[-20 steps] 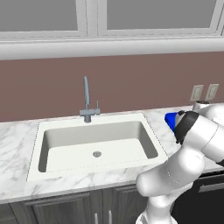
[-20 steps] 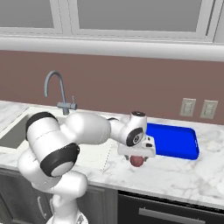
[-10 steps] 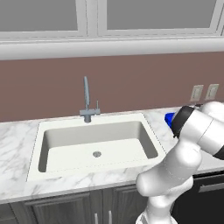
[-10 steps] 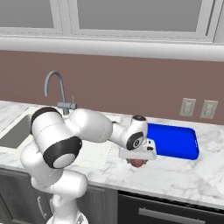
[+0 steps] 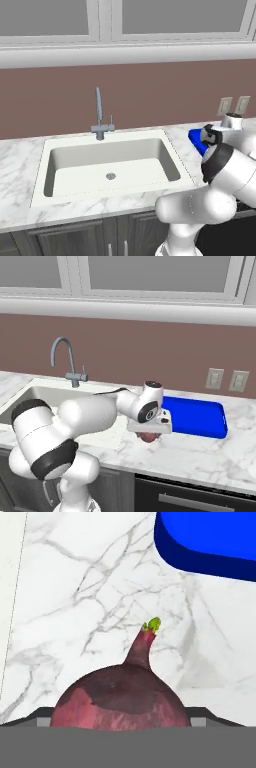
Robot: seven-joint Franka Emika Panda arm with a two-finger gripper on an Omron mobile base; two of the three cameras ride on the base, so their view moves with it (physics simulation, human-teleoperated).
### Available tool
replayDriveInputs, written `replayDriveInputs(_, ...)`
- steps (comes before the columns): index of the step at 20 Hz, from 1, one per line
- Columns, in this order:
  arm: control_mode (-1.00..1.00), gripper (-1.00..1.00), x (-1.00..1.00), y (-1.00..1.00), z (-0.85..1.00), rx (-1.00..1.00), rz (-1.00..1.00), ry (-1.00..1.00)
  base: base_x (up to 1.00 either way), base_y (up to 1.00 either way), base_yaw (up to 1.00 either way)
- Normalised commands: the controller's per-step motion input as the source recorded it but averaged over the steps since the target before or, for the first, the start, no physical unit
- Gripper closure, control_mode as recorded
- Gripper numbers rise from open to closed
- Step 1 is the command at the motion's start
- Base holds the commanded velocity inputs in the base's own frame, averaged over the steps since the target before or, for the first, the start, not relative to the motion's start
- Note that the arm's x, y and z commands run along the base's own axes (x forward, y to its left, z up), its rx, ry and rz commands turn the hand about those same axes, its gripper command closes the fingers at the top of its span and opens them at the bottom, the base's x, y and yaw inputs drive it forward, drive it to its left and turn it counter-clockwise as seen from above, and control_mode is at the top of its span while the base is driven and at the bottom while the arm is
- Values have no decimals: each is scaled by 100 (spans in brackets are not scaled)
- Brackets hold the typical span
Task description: Pick up all produce items and place them in the sink. Turn on the sink faucet to wash them. Then turn the sink off and put them in the tray.
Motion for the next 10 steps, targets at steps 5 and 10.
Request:
replayDriveInputs(5, -100, 100, -3, 89, 43, 0, 2, -2, 0, 0, 0)
replayDriveInputs(10, -100, 100, 7, 88, 27, 0, 1, 0, 0, 0, 0)
